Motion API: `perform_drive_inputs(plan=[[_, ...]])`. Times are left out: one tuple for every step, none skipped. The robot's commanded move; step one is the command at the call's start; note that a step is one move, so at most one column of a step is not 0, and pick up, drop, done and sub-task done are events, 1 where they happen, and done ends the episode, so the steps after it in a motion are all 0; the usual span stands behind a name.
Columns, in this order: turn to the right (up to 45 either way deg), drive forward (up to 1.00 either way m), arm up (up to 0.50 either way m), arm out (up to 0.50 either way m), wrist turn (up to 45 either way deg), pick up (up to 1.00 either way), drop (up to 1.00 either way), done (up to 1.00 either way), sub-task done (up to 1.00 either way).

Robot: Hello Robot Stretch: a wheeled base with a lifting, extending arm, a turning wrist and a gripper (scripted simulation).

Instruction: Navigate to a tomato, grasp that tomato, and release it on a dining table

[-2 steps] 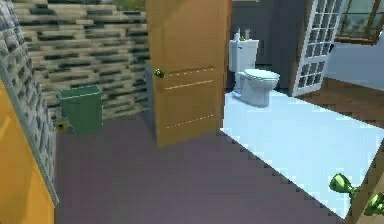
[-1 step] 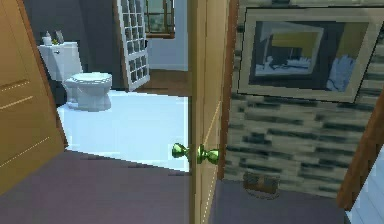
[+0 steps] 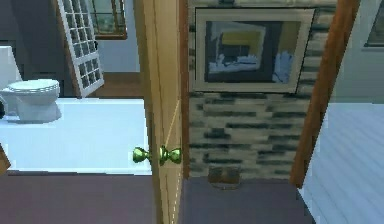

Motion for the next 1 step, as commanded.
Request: perform_drive_inputs(plan=[[0.0, 0.10, 0.00, 0.00, 0.0, 0.00, 0.00, 0.00, 0.00]])
